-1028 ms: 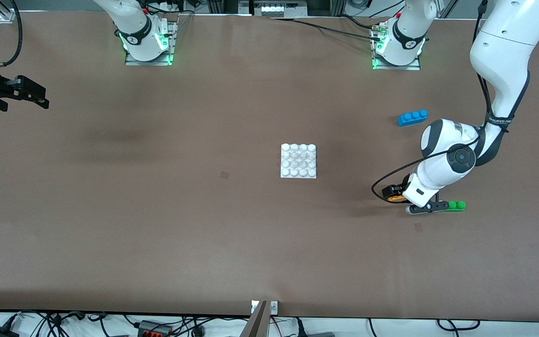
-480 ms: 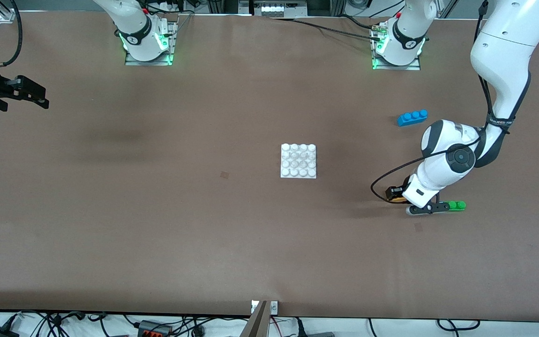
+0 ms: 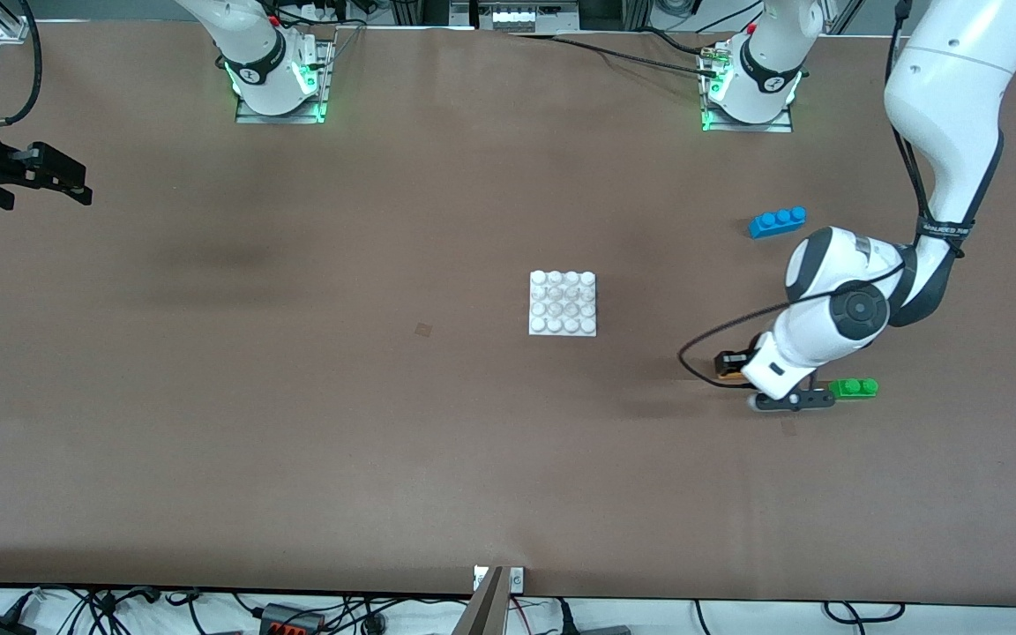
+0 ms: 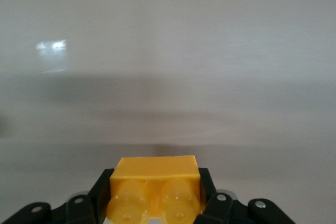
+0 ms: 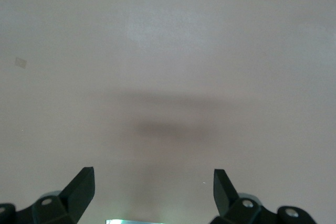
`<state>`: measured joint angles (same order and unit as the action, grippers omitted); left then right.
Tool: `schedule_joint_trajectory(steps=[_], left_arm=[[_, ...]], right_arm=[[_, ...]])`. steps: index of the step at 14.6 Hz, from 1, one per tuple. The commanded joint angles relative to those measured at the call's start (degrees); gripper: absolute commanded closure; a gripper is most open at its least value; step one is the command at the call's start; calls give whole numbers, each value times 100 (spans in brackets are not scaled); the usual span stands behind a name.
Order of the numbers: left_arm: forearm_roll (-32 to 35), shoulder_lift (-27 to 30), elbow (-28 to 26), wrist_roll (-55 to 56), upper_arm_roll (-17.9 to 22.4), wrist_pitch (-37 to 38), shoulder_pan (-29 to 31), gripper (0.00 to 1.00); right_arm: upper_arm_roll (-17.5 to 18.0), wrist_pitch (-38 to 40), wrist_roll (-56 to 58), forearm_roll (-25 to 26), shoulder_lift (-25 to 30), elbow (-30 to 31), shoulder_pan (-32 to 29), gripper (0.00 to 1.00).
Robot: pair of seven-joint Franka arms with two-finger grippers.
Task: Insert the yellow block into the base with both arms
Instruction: 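Carry the yellow brick with the left gripper over the base plate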
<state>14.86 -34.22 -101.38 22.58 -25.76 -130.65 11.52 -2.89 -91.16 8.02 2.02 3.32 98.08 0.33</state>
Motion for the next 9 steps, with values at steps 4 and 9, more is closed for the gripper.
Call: schedule_joint_trajectory(steps=[4,9], left_arm=[[-508,-242,407,1033,-869,277,-367,62],[-555,-235,532,1688,-615,277,-1545,57]], right_arm=[[-10,72,-46,79,-16,-87,11,0],[-1,72,-55,79,-16,-87,11,0]])
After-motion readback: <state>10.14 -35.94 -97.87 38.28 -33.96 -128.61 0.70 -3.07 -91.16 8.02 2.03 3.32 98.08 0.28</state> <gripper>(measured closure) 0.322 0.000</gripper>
